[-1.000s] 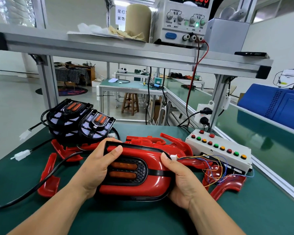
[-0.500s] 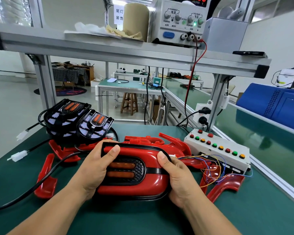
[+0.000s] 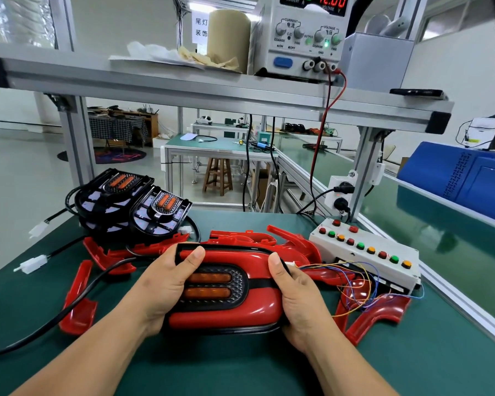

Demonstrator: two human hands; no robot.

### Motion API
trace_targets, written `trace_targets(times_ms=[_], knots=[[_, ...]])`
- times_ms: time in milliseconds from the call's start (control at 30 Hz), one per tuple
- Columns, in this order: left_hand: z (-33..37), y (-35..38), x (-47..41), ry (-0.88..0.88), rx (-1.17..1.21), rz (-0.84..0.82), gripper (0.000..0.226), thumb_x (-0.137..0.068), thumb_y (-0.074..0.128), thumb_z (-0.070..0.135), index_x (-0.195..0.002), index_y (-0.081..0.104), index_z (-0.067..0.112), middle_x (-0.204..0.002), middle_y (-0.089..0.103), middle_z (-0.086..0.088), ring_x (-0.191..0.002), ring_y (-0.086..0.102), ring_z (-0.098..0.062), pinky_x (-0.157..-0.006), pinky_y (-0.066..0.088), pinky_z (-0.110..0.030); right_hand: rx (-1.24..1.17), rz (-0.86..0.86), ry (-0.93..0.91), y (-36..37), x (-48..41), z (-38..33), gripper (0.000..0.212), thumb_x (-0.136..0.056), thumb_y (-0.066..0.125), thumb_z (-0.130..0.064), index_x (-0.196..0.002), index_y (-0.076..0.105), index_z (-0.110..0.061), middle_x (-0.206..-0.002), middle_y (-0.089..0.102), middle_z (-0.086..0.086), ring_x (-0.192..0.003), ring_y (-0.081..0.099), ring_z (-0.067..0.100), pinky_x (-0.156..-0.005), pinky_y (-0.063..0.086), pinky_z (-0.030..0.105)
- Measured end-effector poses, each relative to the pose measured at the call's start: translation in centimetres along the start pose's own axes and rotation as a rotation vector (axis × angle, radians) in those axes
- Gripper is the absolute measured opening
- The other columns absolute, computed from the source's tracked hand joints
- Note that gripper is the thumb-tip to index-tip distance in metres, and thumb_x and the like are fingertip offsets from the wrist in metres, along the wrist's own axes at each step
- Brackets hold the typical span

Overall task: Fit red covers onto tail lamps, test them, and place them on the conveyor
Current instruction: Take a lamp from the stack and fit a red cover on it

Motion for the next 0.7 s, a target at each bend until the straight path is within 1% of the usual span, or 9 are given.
trace_targets(times_ms=[67,167,233,333,500,633,700], knots=[[0.0,-0.1,0.0,-0.025,-0.001,-0.014,0.042,-0.085,0.062,0.040,-0.119,0.058,0.016,-0.101,0.074,-0.020,-0.089,0.072,-0.042,-0.065,0.061,-0.046,0.003,0.001,0.010,0.0,-0.1,0.0,0.040,-0.070,0.071,-0.049,-0.092,0.077,-0.016,-0.098,0.074,0.018,-0.089,0.072,0.034,-0.074,0.060,0.044],[-0.1,-0.1,0.1,-0.066,0.028,-0.054,0.042,-0.087,0.059,0.042,-0.119,0.059,0.016,-0.105,0.073,-0.021,-0.092,0.072,-0.041,-0.066,0.060,-0.046,-0.013,0.007,0.038,-0.2,-0.3,0.3,0.043,-0.073,0.070,-0.049,-0.095,0.077,-0.013,-0.101,0.073,0.020,-0.091,0.072,0.035,-0.077,0.059,0.046],[-0.1,0.0,0.1,-0.103,0.060,-0.075,0.043,-0.085,0.058,0.043,-0.119,0.060,0.017,-0.106,0.072,-0.022,-0.093,0.071,-0.042,-0.067,0.060,-0.047,-0.025,-0.003,0.057,-0.5,-0.4,0.4,0.042,-0.077,0.070,-0.044,-0.101,0.075,-0.009,-0.104,0.072,0.021,-0.095,0.070,0.036,-0.080,0.058,0.047],[-0.1,-0.2,0.1,-0.117,0.069,-0.065,0.042,-0.087,0.055,0.046,-0.120,0.063,0.020,-0.108,0.072,-0.022,-0.094,0.071,-0.042,-0.069,0.060,-0.049,-0.058,0.011,0.091,-0.9,-0.4,0.7,0.035,-0.075,0.074,-0.032,-0.100,0.074,-0.007,-0.104,0.072,0.021,-0.093,0.071,0.036,-0.076,0.059,0.044],[0.0,-0.1,0.1,-0.084,0.035,-0.042,0.047,-0.084,0.056,0.050,-0.119,0.061,0.018,-0.106,0.073,-0.021,-0.093,0.071,-0.042,-0.069,0.060,-0.049,-0.075,0.007,0.116,-0.9,-0.4,1.0,0.028,-0.074,0.075,-0.029,-0.093,0.077,-0.009,-0.101,0.073,0.021,-0.090,0.072,0.036,-0.072,0.060,0.044],[0.0,-0.2,0.1,-0.031,0.000,0.010,0.036,-0.096,0.051,0.043,-0.117,0.059,0.016,-0.100,0.074,-0.021,-0.088,0.073,-0.042,-0.065,0.060,-0.047,-0.088,-0.009,0.114,-0.6,-0.4,1.0,0.020,-0.075,0.072,-0.027,-0.088,0.078,-0.012,-0.099,0.073,0.021,-0.084,0.073,0.034,-0.071,0.060,0.043],[0.1,-0.1,0.0,-0.007,-0.015,0.029,0.032,-0.099,0.048,0.039,-0.115,0.059,0.014,-0.098,0.074,-0.021,-0.086,0.073,-0.042,-0.063,0.060,-0.045,-0.091,0.000,0.110,-0.5,-0.4,0.9,0.020,-0.075,0.072,-0.025,-0.087,0.078,-0.010,-0.096,0.073,0.021,-0.079,0.073,0.032,-0.067,0.060,0.042]])
Point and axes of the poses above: each hand's wrist, its own x-axis away from the middle knuckle, its own y-axis out of the palm, z = x × y, the point moved 5 cm from there along -x, towards the middle knuckle
